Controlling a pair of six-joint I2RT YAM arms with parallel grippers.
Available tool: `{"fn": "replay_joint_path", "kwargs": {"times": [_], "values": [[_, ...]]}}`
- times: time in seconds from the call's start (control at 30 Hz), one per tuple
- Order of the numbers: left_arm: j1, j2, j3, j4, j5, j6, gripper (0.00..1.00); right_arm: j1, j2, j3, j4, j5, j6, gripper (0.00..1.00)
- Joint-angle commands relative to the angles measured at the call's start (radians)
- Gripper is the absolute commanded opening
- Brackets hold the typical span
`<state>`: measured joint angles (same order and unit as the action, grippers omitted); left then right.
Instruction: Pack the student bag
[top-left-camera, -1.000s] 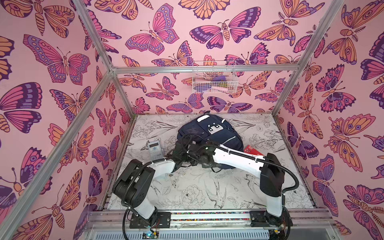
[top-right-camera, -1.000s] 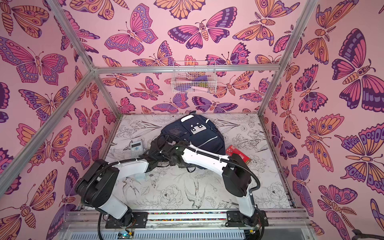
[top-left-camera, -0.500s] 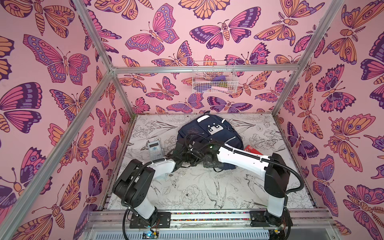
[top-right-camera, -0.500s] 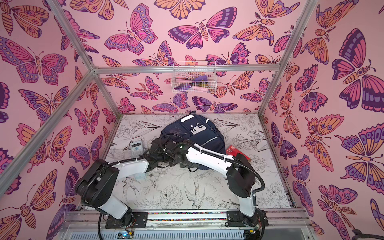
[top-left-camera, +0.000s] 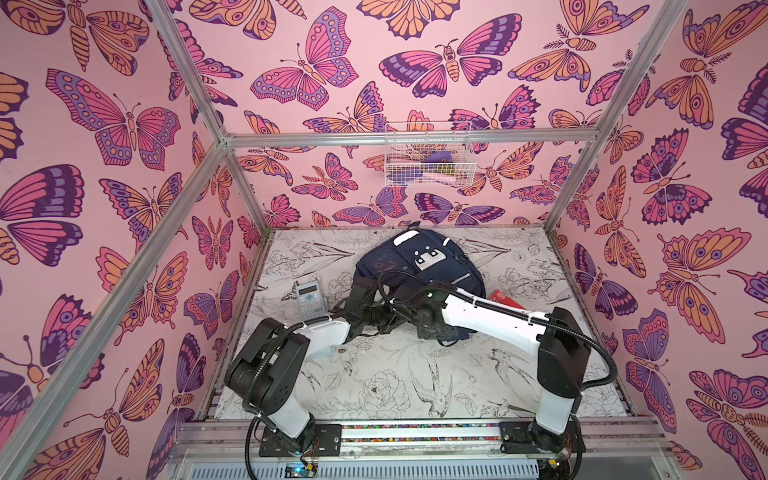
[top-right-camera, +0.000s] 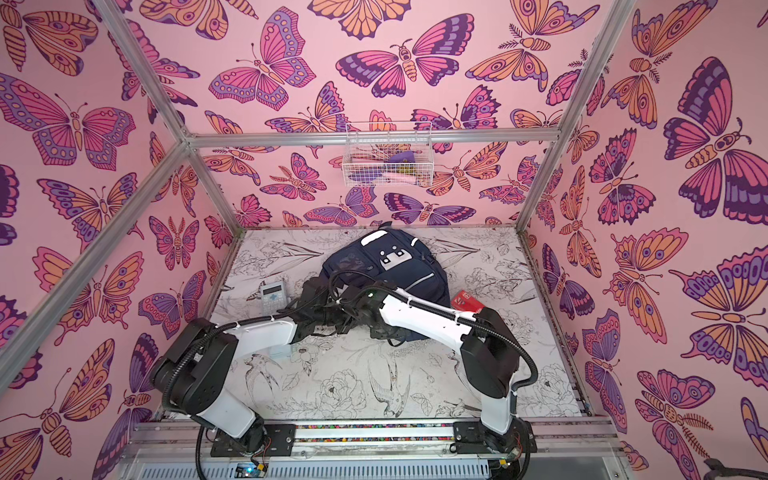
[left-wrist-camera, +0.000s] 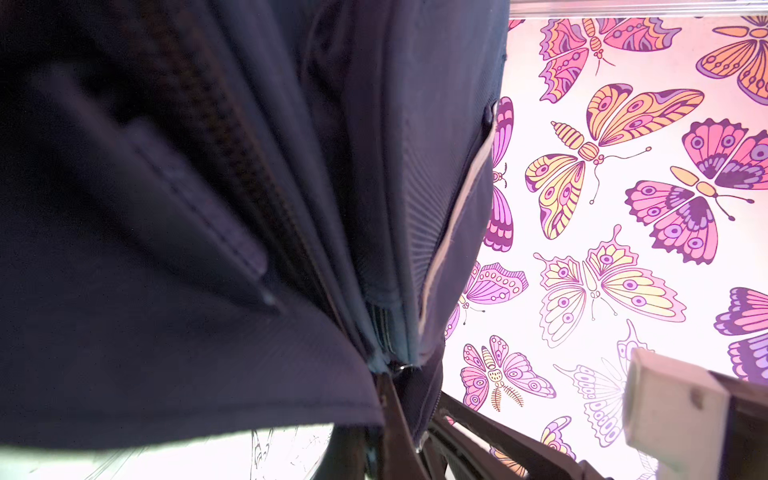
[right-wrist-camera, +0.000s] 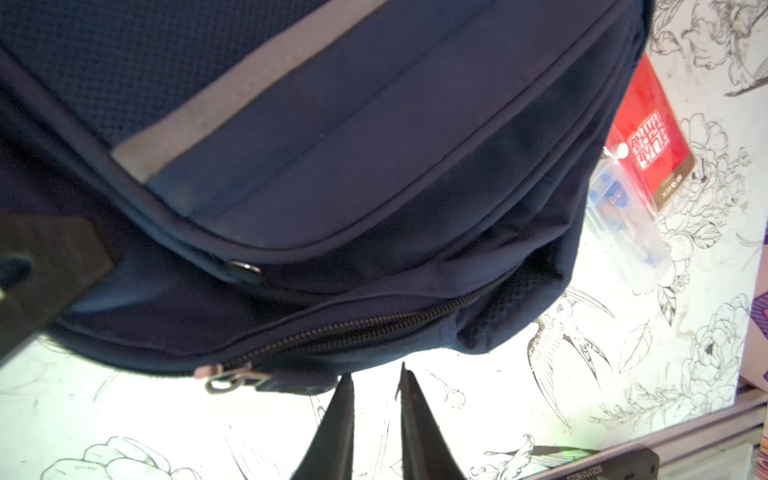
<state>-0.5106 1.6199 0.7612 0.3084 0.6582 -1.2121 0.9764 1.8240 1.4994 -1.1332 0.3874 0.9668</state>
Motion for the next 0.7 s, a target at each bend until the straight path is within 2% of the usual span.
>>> {"fn": "replay_joint_path", "kwargs": {"times": [0.0,0.13,0.23,0.3,0.47,0.67], "values": [[0.011,-0.007,0.035,0.030,0.018,0.027,0.00,-0.014,-0.113,-0.081,0.149,-0.057,-0.093,0.35],[0.011,-0.017,0.041,0.019,0.027,0.028,0.00,-0.065,-0.284,-0.241,0.346,-0.196,-0.187,0.44],[0.011,-0.024,0.044,0.013,0.031,0.027,0.00,-0.106,-0.364,-0.346,0.521,-0.385,-0.256,0.47],[0.011,-0.028,0.049,0.010,0.033,0.028,0.00,-0.123,-0.386,-0.390,0.599,-0.461,-0.276,0.48],[0.011,-0.034,0.055,0.004,0.038,0.028,0.00,-0.170,-0.352,-0.383,0.584,-0.518,-0.292,0.45],[0.010,-0.047,0.058,-0.001,0.040,0.027,0.00,-0.195,-0.313,-0.387,0.579,-0.501,-0.296,0.41]]}}
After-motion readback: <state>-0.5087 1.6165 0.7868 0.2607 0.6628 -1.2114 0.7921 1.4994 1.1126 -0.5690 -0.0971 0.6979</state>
